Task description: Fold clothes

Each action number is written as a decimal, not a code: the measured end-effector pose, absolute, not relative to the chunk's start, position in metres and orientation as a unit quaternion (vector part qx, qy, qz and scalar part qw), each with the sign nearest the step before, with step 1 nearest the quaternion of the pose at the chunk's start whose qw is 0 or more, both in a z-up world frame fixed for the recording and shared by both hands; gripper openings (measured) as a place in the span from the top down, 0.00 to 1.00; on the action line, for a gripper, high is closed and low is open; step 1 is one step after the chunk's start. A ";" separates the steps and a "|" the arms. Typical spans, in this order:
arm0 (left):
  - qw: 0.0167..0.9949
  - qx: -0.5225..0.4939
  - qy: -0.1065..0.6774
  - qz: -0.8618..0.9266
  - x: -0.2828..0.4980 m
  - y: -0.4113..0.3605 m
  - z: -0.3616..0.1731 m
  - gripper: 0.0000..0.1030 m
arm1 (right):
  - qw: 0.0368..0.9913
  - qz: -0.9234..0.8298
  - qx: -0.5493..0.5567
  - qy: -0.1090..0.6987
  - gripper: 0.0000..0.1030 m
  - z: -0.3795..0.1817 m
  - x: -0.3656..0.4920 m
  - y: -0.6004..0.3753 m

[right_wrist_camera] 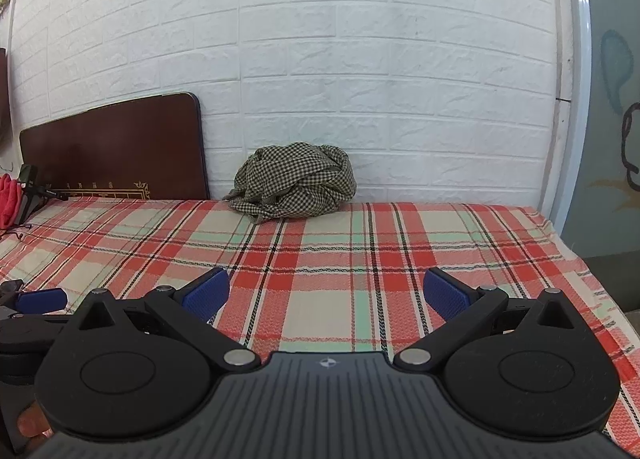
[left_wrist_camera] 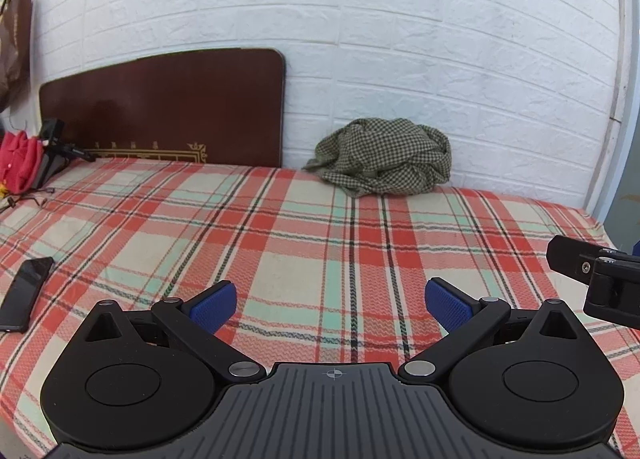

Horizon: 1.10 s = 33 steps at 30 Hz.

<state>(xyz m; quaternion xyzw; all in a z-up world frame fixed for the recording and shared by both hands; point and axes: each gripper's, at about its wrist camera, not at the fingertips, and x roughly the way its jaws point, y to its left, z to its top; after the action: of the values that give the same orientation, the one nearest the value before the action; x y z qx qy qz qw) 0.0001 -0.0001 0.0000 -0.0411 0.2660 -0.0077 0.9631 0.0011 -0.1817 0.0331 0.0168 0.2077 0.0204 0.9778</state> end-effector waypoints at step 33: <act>0.967 -0.036 0.250 0.004 0.002 0.003 0.006 0.00 | 0.976 0.024 0.013 0.216 0.00 0.033 0.007 -0.176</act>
<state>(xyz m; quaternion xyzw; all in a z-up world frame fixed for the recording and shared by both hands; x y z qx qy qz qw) 0.0024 0.0029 0.0056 -0.0364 0.2503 0.0038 0.9675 0.0068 -0.1761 0.0326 0.0132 0.2162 0.0239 0.9760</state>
